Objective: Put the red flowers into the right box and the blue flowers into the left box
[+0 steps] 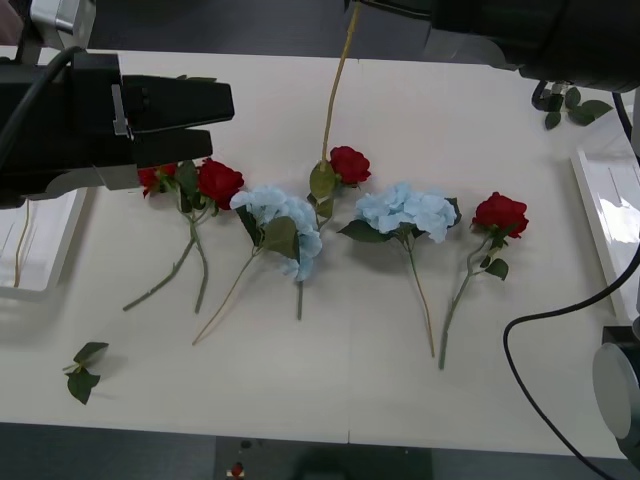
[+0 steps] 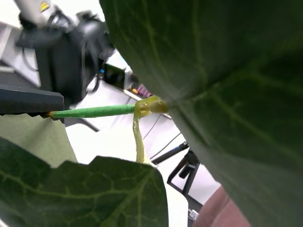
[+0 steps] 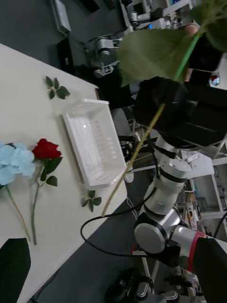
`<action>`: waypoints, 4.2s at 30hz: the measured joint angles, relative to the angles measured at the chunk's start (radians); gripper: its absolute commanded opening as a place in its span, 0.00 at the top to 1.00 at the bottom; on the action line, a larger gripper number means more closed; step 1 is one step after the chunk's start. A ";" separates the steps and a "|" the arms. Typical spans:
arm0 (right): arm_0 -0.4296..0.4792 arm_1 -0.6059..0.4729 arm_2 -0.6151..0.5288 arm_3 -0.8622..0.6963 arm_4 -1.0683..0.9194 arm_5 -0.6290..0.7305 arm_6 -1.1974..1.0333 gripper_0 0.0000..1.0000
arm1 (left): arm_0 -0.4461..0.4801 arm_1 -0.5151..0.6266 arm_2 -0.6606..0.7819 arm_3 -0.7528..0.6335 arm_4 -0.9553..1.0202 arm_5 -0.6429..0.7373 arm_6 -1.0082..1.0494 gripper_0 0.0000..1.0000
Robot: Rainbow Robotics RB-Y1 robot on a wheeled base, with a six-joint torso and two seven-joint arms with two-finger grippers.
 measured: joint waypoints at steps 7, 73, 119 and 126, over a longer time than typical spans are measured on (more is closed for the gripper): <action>0.000 0.000 -0.012 0.000 0.000 0.010 0.000 1.00 | -0.167 -0.127 -0.127 0.017 -0.103 0.000 0.002 0.00; 0.006 0.000 -0.011 0.001 0.000 0.012 0.000 0.00 | 0.077 0.139 0.081 0.154 -0.279 -0.003 0.002 1.00; 0.235 -0.242 0.146 0.083 0.878 0.499 -0.883 0.00 | 0.512 0.193 0.266 0.661 -0.589 -0.026 -0.066 0.00; 0.235 -0.242 0.275 0.184 0.963 0.369 -0.883 0.00 | 0.510 0.193 0.309 0.541 -0.555 -0.026 -0.065 0.00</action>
